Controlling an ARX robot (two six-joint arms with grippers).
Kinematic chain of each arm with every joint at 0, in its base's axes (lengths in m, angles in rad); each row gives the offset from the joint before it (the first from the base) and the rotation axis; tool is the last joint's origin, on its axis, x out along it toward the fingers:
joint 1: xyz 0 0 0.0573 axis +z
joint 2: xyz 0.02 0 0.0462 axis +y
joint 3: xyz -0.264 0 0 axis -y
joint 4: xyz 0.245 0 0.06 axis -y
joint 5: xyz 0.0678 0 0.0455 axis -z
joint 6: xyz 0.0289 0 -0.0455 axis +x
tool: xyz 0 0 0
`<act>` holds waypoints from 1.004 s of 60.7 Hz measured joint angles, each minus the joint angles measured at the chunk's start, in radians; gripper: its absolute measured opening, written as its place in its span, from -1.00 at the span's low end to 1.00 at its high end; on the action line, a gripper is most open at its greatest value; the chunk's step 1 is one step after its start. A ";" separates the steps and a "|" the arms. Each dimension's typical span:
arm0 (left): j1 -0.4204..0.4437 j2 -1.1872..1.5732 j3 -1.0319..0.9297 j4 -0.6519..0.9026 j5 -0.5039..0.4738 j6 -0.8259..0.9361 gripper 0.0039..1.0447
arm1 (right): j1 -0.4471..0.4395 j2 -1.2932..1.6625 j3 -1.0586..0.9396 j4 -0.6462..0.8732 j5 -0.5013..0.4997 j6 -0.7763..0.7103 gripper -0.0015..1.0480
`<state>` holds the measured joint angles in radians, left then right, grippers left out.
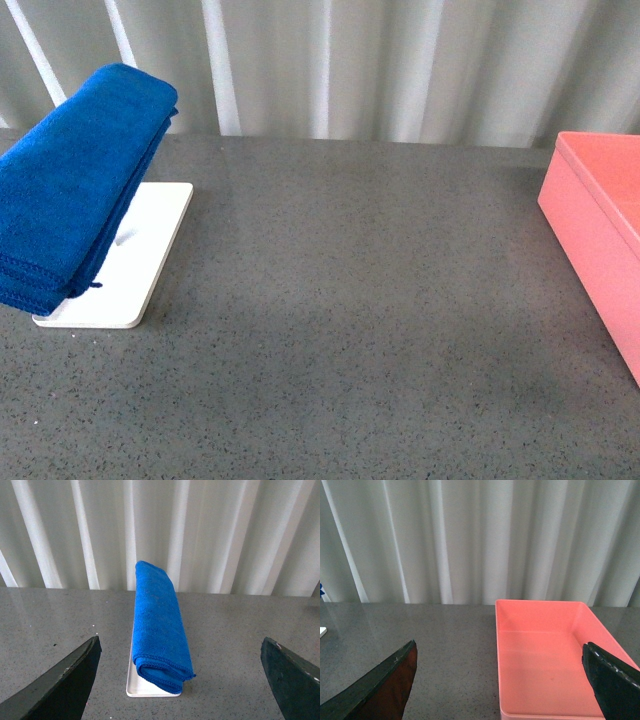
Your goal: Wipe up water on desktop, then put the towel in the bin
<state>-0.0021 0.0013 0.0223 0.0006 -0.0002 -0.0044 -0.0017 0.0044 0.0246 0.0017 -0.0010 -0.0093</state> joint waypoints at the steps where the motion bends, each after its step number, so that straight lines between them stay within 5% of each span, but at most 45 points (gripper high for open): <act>1: 0.000 0.000 0.000 0.000 0.000 0.000 0.88 | 0.000 0.000 0.000 0.000 0.000 0.000 0.86; 21: 0.000 0.002 0.001 -0.002 -0.003 -0.001 0.88 | 0.000 0.000 0.000 0.000 0.000 0.000 0.86; 28: -0.026 0.231 0.101 -0.179 -0.051 -0.253 0.88 | 0.000 0.000 0.000 0.000 0.000 0.000 0.86; 36: 0.016 0.558 0.200 0.015 0.026 -0.377 0.88 | 0.000 0.000 0.000 0.000 0.000 0.000 0.86; 39: 0.062 0.713 0.297 0.036 0.123 -0.420 0.88 | 0.000 0.000 0.000 0.000 0.000 0.000 0.86; 56: 0.115 1.403 0.879 0.020 0.234 -0.164 0.88 | 0.000 0.000 0.000 0.000 0.000 0.000 0.86; 61: 0.114 1.535 1.009 -0.009 0.194 -0.090 0.88 | 0.000 0.000 0.000 0.000 0.000 0.000 0.86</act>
<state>0.1120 1.5360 1.0309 -0.0082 0.1936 -0.0944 -0.0017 0.0040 0.0246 0.0013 -0.0010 -0.0093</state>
